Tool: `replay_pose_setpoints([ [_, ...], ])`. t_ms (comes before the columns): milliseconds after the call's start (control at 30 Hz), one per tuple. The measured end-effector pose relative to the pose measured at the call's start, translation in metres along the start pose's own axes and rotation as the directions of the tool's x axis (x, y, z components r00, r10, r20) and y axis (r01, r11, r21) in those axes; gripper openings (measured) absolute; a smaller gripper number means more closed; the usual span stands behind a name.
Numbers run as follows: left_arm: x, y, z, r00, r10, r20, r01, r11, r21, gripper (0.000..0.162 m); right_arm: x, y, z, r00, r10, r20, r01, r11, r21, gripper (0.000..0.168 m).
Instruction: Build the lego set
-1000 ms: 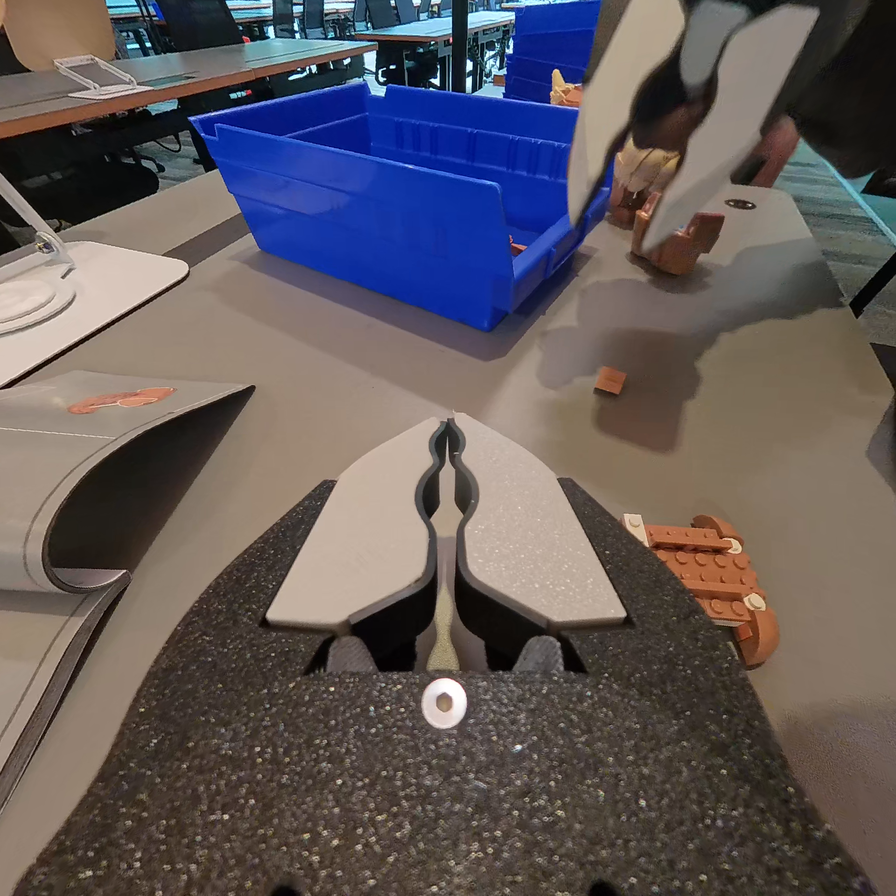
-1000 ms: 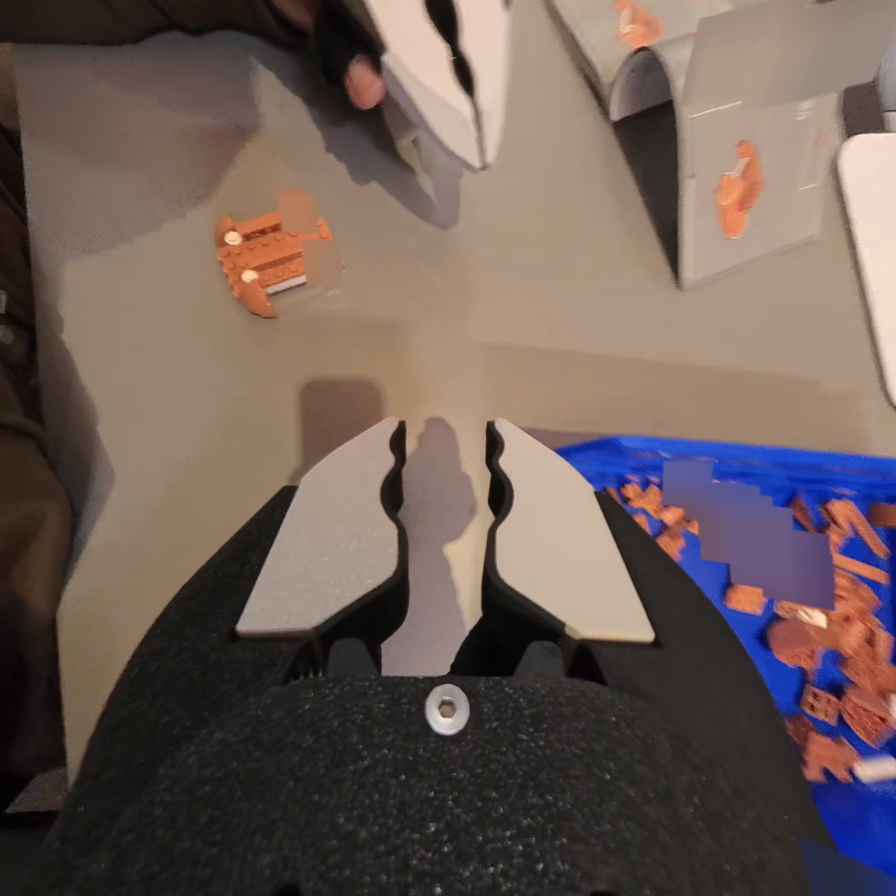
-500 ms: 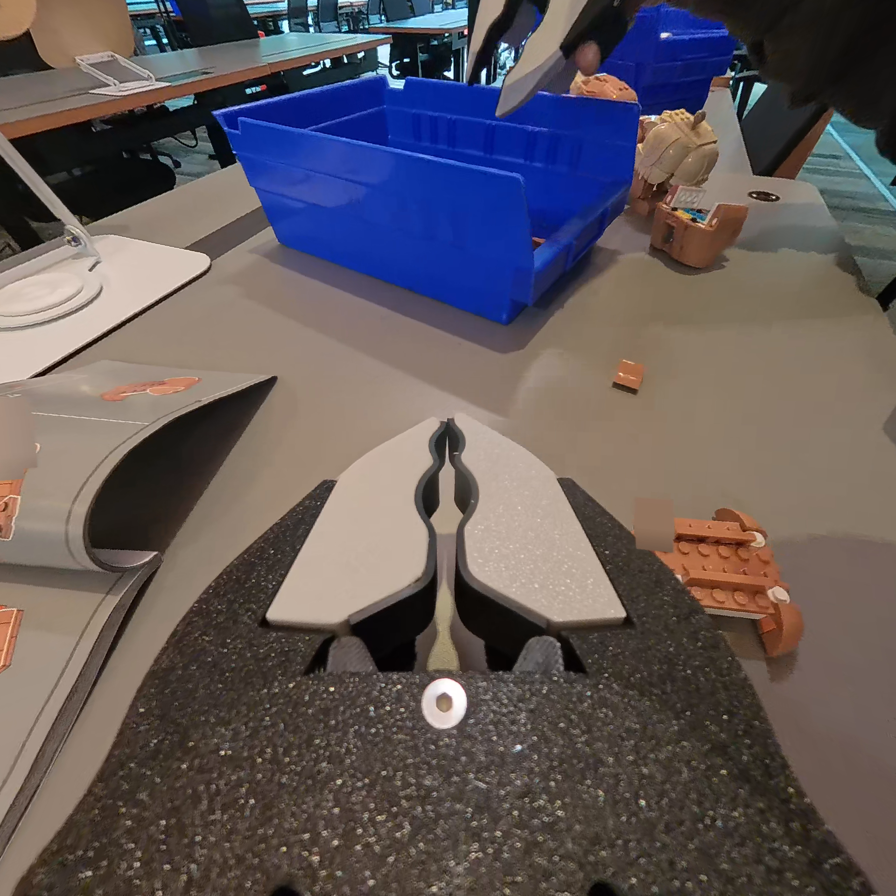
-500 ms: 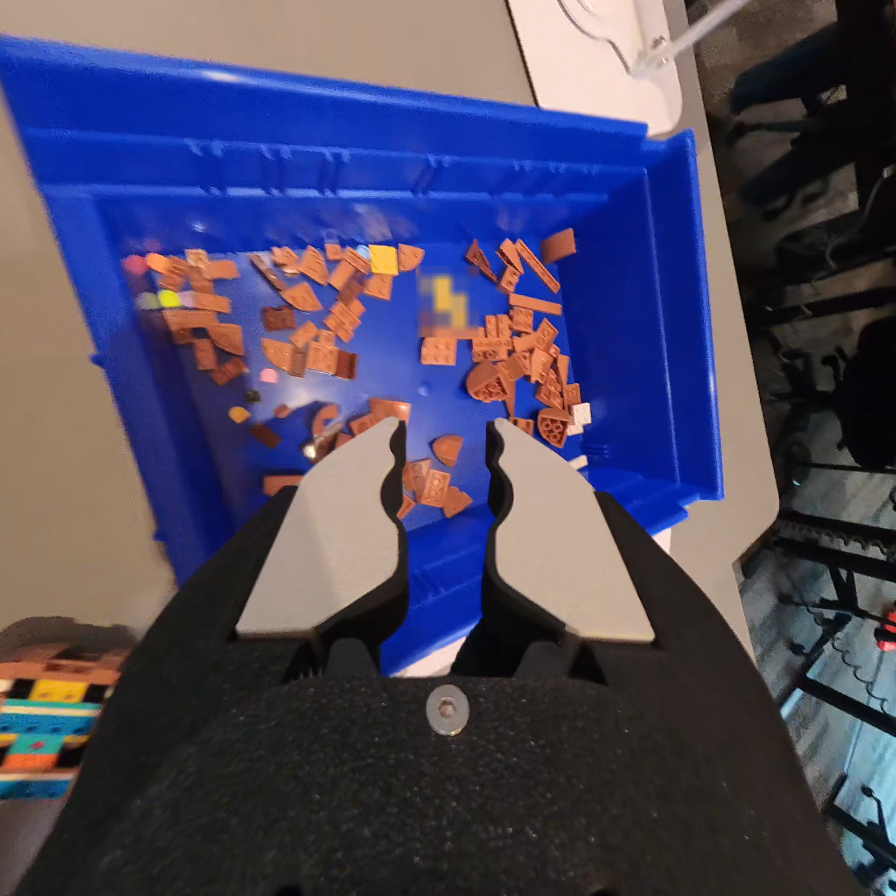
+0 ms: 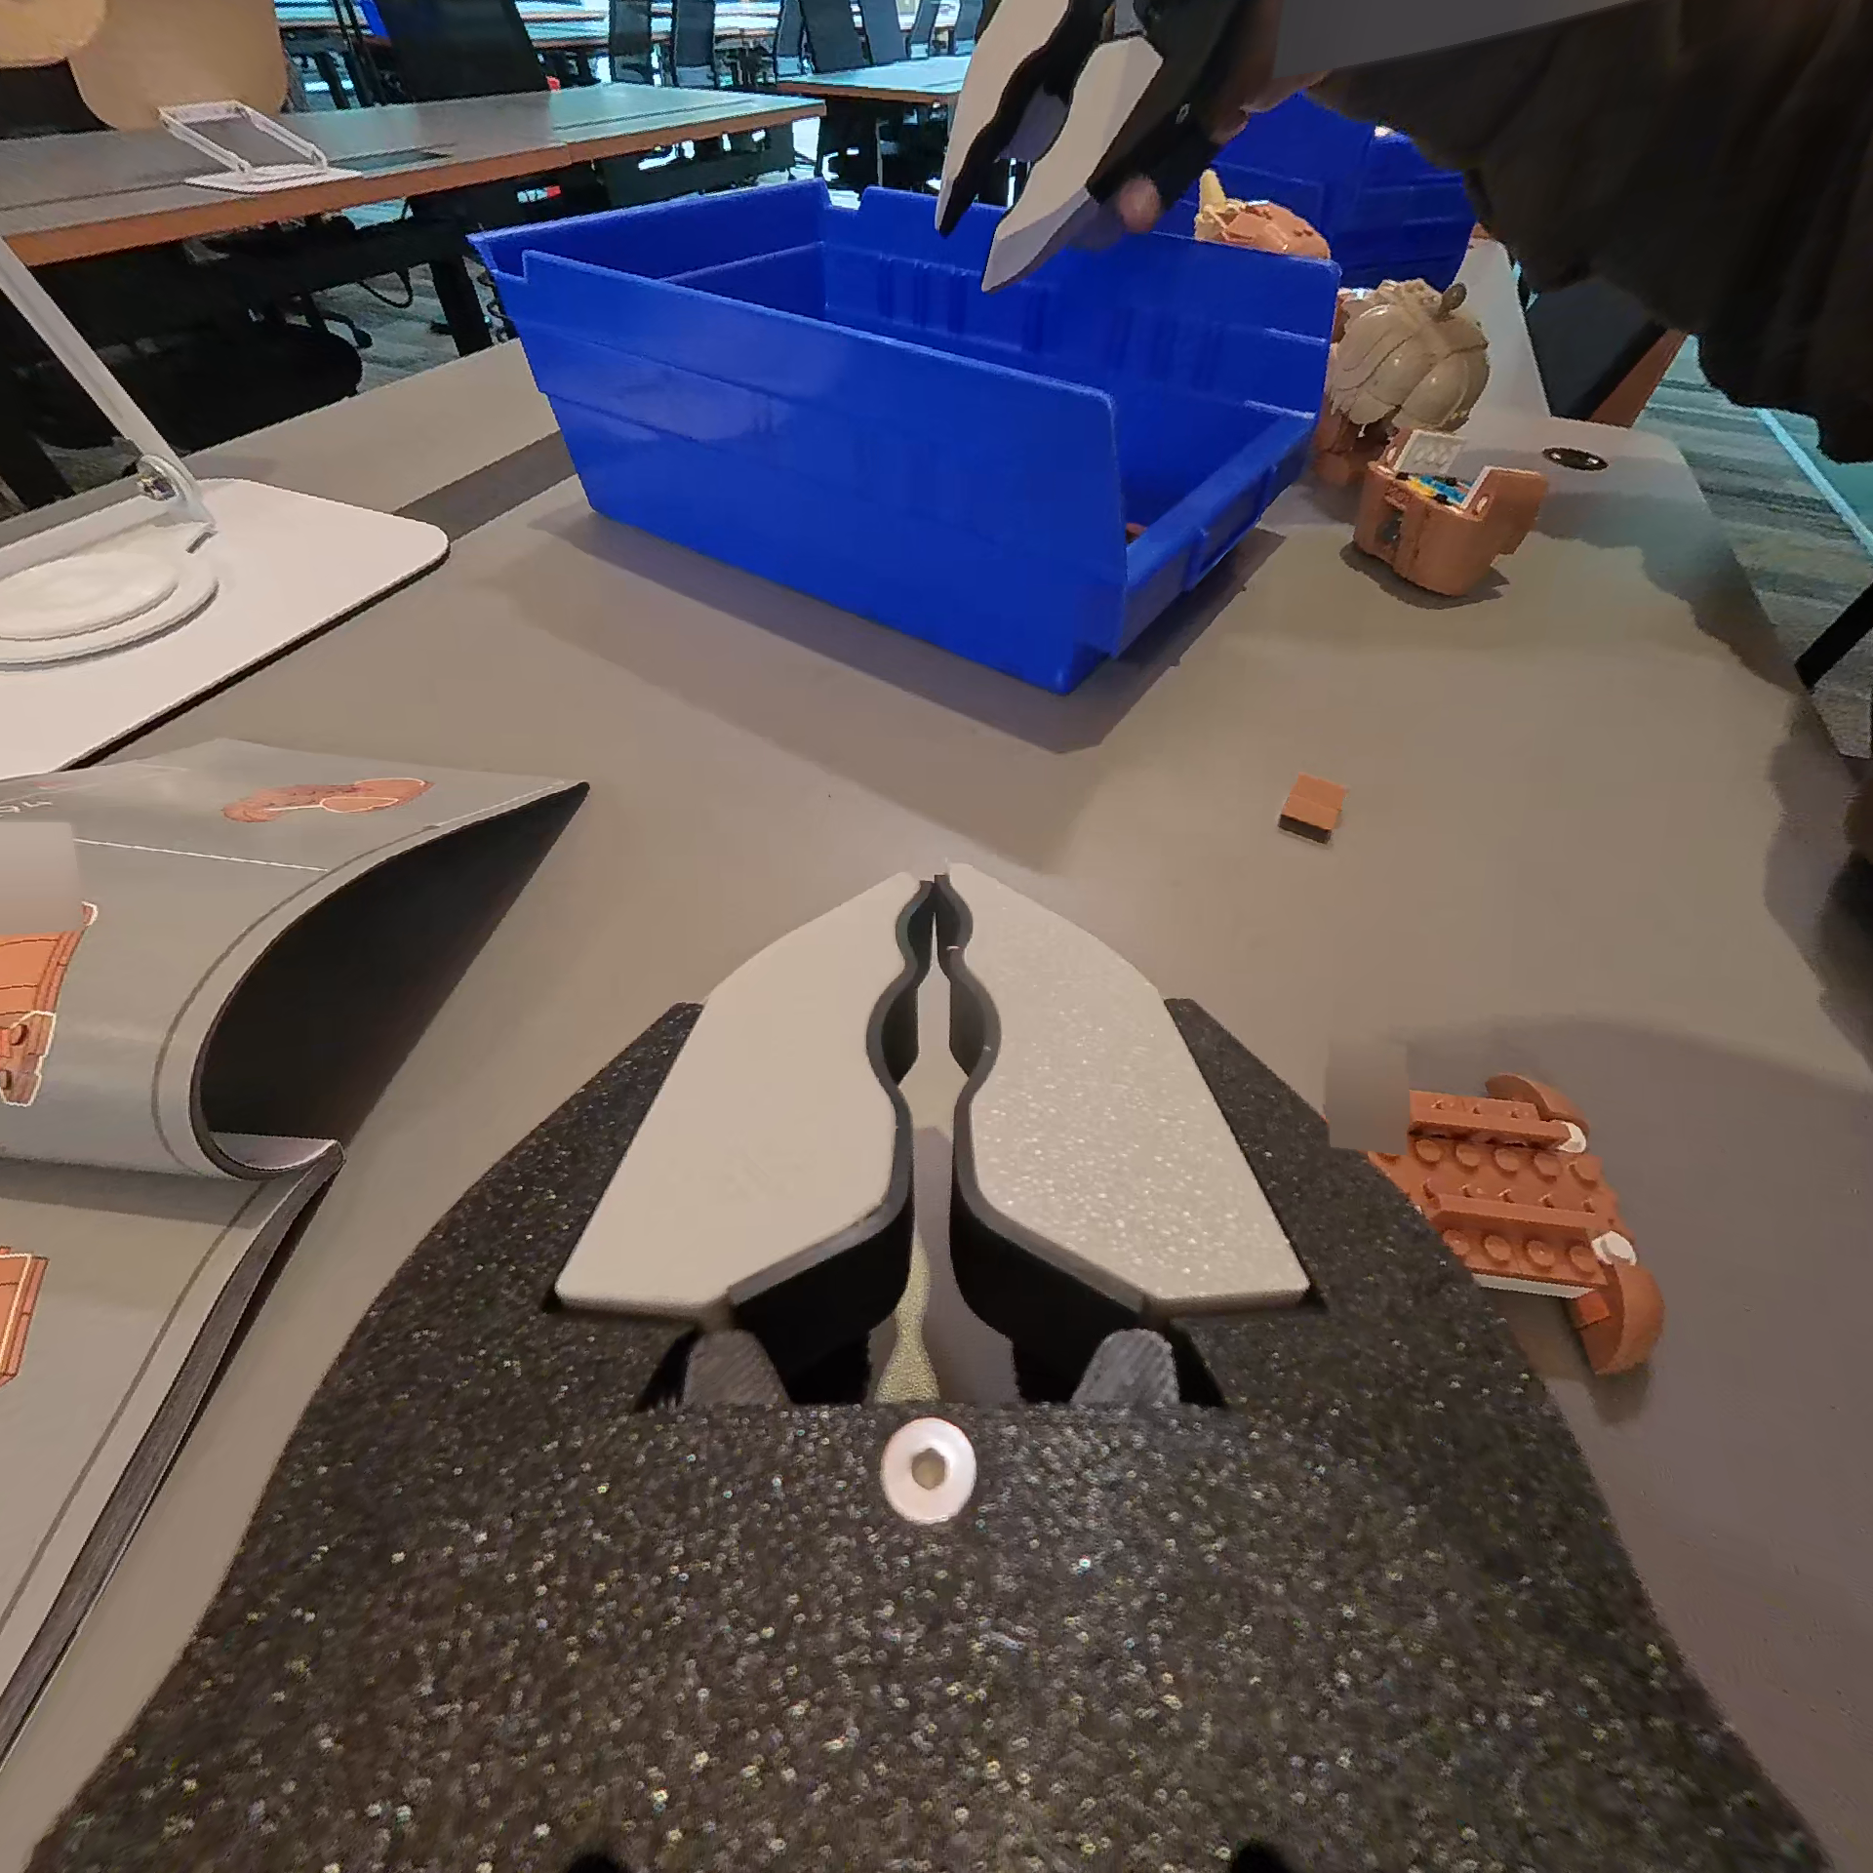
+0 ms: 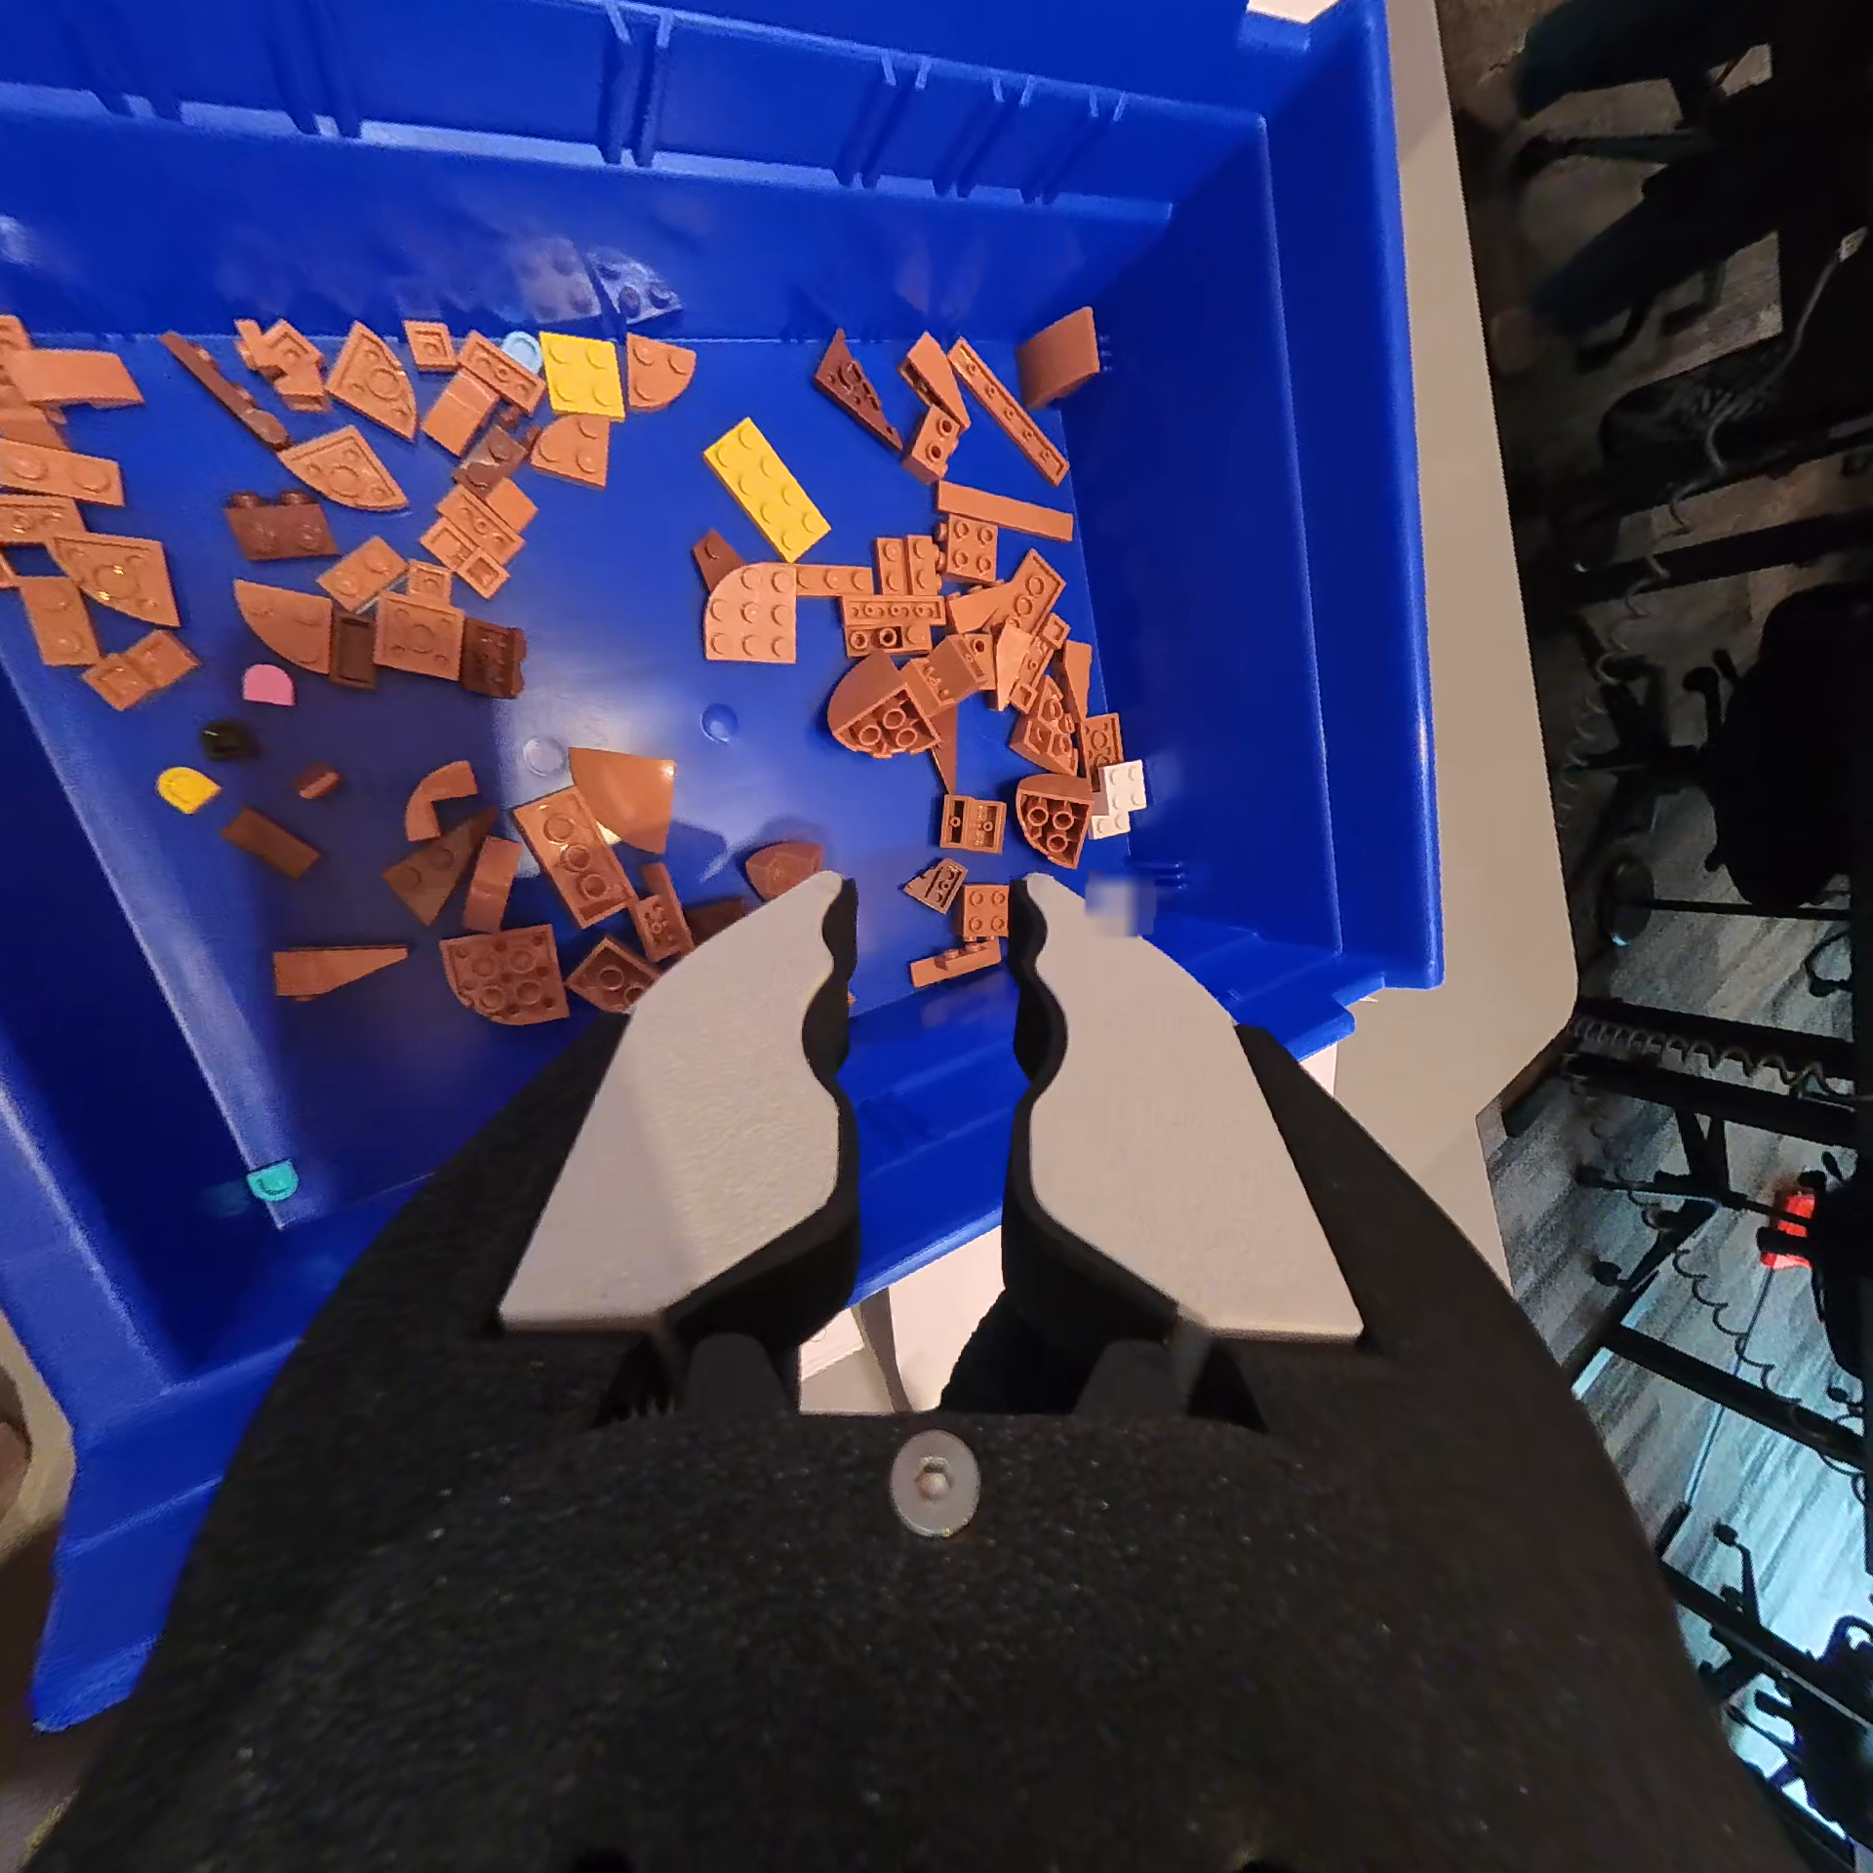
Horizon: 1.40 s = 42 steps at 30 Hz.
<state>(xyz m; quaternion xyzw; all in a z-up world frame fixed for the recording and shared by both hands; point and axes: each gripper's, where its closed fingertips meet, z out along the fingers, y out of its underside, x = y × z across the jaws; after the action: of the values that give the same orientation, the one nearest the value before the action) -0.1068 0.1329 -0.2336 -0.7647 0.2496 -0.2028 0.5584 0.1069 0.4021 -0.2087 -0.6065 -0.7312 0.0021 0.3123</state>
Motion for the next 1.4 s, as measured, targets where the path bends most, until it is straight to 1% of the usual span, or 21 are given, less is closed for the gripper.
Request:
replay_pose_setpoints([
  [833, 0.000, 0.001, 0.001, 1.000, 0.005, -0.003, -0.005, 1.000, -0.006, 0.000, -0.007, 0.004, 0.004, 0.999, -0.020, 0.030, 0.021, 0.999, -0.028, 0.028],
  [1400, 0.001, 0.001, 0.001, 1.000, 0.002, -0.006, -0.002, 1.000, -0.007, 0.000, -0.029, 0.005, 0.009, 0.988, -0.085, 0.131, 0.091, 0.995, -0.035, 0.027],
])
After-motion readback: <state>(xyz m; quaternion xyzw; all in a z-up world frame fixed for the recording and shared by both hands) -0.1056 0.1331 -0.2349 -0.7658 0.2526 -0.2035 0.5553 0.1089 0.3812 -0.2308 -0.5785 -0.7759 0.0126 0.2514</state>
